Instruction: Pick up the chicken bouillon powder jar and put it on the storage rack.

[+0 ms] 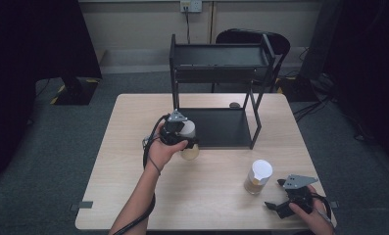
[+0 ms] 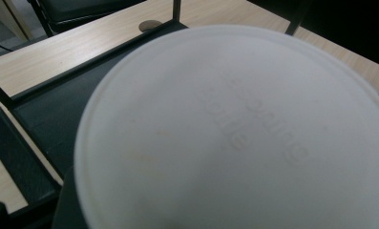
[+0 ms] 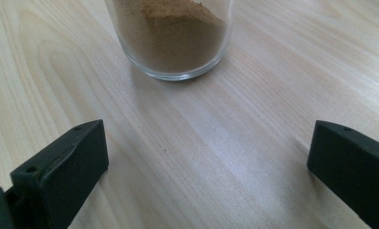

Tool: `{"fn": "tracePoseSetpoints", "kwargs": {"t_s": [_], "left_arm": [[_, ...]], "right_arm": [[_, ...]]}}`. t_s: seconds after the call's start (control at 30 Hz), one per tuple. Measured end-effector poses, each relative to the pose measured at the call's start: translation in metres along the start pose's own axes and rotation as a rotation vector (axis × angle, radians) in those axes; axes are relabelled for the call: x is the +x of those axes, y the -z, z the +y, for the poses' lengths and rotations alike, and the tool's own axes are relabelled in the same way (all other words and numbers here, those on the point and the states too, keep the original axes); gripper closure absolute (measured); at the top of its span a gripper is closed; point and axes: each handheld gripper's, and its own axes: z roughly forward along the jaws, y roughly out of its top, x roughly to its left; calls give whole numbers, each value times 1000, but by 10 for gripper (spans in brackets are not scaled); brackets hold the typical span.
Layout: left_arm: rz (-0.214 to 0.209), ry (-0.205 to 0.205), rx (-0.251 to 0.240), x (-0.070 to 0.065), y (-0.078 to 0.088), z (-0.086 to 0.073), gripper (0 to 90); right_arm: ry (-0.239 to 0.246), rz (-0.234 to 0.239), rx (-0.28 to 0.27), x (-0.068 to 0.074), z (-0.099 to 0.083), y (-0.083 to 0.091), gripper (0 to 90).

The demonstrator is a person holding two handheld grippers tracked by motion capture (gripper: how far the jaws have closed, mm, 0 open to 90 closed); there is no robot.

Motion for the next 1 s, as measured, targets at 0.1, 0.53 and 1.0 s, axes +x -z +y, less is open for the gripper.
{"fn": "tracePoseSetpoints", "kwargs": {"t_s": [0.1,0.53,1.0], "left_arm": [[9,-1,7,0,-2,8,356],[-1,9,1,3,-4,40,356],[4,7,-6,4,4,71,356]], "right_arm": [[0,0,0,0,0,0,0],[0,0,0,0,0,0,0],[0,0,0,0,0,0,0]]}}
